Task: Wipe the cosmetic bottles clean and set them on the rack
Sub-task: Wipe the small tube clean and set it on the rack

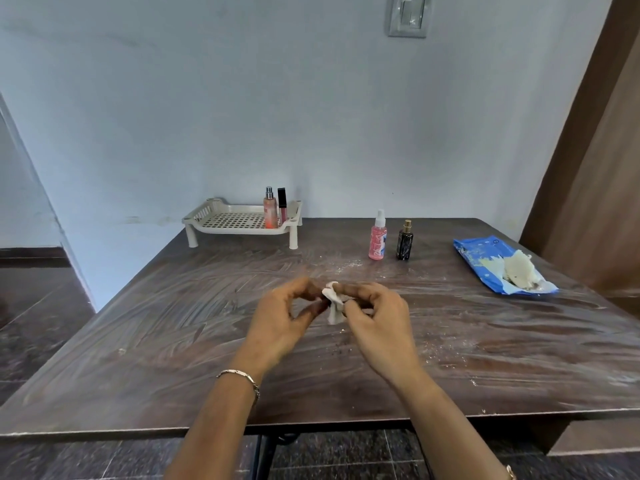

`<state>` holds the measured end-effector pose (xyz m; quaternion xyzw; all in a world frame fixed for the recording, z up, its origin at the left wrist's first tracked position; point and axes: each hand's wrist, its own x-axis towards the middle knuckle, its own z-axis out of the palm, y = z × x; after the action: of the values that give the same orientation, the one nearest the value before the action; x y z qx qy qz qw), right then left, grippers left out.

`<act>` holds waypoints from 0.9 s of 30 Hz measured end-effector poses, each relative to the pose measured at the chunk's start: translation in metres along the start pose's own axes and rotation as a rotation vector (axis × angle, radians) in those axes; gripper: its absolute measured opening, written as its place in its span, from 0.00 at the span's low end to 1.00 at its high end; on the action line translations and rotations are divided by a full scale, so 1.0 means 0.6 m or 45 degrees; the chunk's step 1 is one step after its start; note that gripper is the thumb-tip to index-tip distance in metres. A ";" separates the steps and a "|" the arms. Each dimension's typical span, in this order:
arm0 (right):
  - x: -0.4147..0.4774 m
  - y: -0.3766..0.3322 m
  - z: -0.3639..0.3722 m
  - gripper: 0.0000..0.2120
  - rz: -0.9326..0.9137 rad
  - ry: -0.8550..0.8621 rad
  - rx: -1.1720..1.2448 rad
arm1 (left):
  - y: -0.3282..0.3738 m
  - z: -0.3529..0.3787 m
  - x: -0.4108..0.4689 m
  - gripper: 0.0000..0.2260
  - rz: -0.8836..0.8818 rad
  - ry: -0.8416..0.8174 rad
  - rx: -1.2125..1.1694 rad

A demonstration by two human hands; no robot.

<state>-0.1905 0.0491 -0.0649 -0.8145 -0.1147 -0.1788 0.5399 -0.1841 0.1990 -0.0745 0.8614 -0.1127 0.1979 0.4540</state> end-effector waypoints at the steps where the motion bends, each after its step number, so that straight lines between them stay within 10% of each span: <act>1: -0.003 0.004 0.004 0.10 -0.038 0.006 -0.049 | -0.004 0.006 -0.005 0.05 0.004 -0.014 0.024; 18: -0.005 0.065 -0.035 0.08 -0.087 0.031 -0.377 | 0.020 0.025 -0.032 0.18 -0.163 -0.355 0.633; 27: -0.013 0.090 -0.059 0.13 -0.172 -0.080 -0.840 | 0.027 0.045 -0.051 0.12 -0.070 -0.121 0.639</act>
<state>-0.1830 -0.0044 -0.1009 -0.9409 -0.1210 -0.2167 0.2304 -0.2113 0.1681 -0.0902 0.9582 -0.0578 0.1667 0.2253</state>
